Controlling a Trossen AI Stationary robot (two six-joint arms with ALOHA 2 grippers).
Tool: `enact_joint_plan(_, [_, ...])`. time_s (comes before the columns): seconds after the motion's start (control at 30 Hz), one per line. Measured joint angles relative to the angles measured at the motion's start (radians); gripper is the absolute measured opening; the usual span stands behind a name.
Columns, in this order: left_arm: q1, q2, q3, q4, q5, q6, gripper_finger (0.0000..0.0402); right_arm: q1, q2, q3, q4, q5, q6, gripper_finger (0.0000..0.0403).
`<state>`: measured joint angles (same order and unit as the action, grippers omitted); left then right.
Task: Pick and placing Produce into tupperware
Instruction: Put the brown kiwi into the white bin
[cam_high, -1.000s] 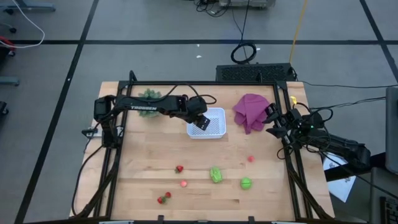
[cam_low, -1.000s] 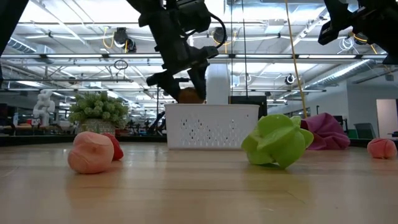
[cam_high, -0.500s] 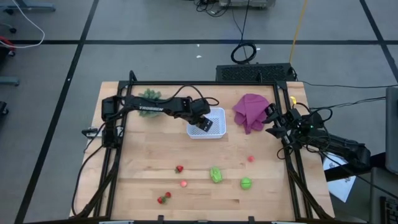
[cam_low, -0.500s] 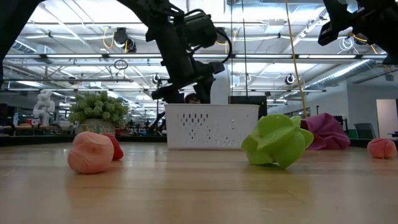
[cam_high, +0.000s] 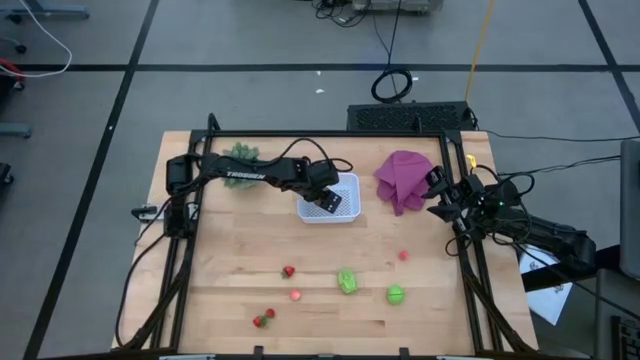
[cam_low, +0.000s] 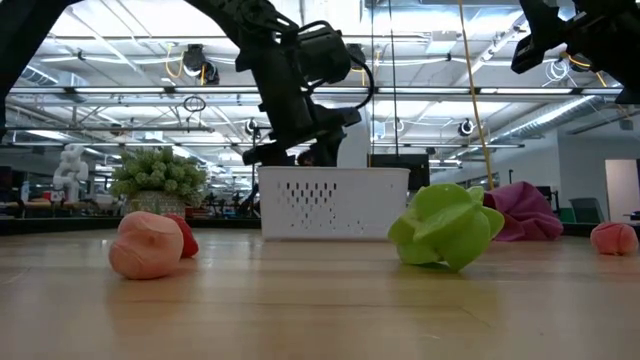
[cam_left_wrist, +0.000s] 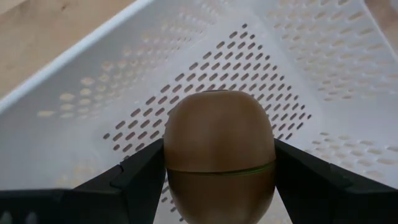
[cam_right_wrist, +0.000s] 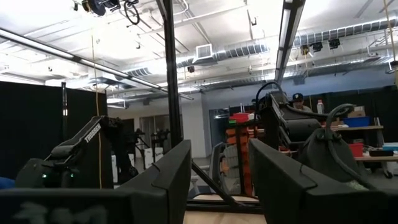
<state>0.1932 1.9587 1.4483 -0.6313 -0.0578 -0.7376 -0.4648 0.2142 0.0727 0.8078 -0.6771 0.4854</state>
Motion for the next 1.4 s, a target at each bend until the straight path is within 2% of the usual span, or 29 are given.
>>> enact_joint_plan(0.4, [0.002,-0.002,0.0,0.003,0.005,-0.009,0.0271,0.0,0.0,0.0,0.0,0.0,0.0,0.0151])
enact_joint_plan(0.6, [0.003,-0.002,0.0,0.066,-0.018,-0.001,0.0271,0.0,0.0,0.0,0.0,0.0,0.0,0.0151])
enact_joint_plan(1.03, [0.002,-0.015,0.0,0.053,0.109,0.049,0.0271,0.0,0.0,0.0,-0.001,-0.004,-0.001,0.0151])
enact_joint_plan(1.4, [-0.006,-0.047,0.0,0.042,0.03,0.079,0.0271,0.0,0.0,0.0,-0.006,-0.004,-0.002,0.0151])
